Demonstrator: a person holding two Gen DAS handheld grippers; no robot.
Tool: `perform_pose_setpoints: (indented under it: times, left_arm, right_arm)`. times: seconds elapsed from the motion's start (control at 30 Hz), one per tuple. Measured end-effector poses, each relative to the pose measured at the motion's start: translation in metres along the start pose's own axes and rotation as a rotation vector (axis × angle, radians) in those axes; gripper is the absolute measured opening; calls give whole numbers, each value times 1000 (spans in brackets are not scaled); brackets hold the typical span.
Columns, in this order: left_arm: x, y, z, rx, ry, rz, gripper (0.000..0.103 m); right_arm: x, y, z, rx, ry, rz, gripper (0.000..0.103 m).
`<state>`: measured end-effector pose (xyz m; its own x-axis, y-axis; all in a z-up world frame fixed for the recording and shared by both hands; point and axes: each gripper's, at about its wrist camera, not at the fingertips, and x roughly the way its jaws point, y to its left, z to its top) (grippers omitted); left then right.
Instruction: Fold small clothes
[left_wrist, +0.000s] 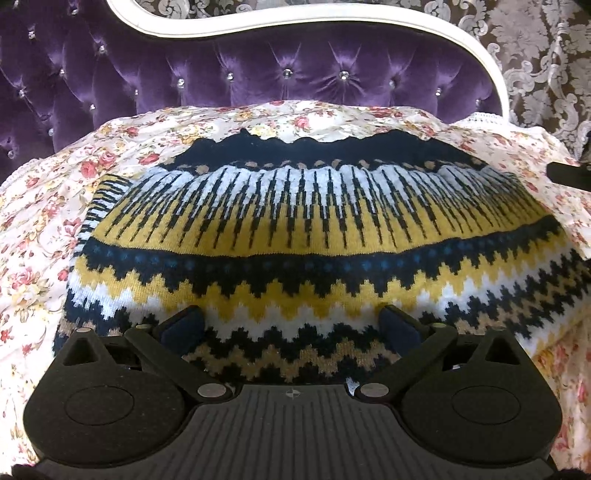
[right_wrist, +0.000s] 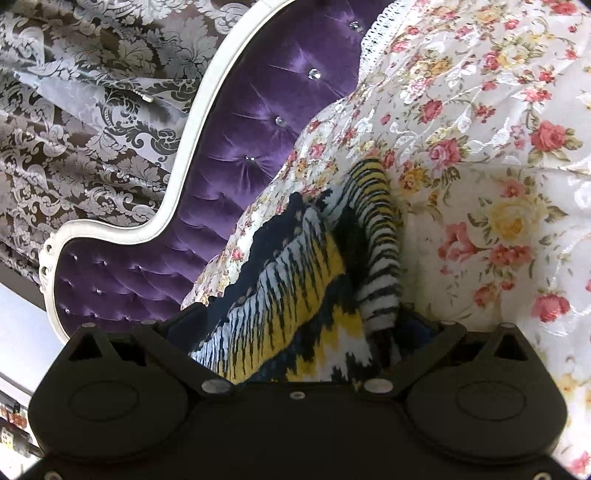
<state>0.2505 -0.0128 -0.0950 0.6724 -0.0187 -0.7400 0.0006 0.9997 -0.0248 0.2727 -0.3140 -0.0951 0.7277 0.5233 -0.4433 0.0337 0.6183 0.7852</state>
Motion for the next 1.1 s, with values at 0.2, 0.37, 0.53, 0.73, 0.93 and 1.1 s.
perform_pose_setpoints:
  times: [0.2, 0.37, 0.53, 0.73, 0.93, 1.1]
  left_arm:
    - [-6, 10, 22, -25, 46, -45, 96]
    - [-4, 15, 56, -51, 14, -25, 96]
    - [21, 11, 78, -103, 53, -35, 96]
    - [54, -8, 80, -17, 107, 5, 100]
    - [56, -11, 76, 12, 93, 15, 103]
    - [57, -13, 75, 13, 76, 22, 103]
  right_arm:
    - [5, 7, 0, -66, 21, -25, 103]
    - [5, 6, 1, -55, 29, -18, 103]
    - [5, 6, 1, -62, 33, -22, 103]
    - [5, 6, 2, -56, 42, -18, 103]
    - [6, 7, 2, -61, 48, -24, 103]
    - [11, 3, 0, -63, 62, -75, 37]
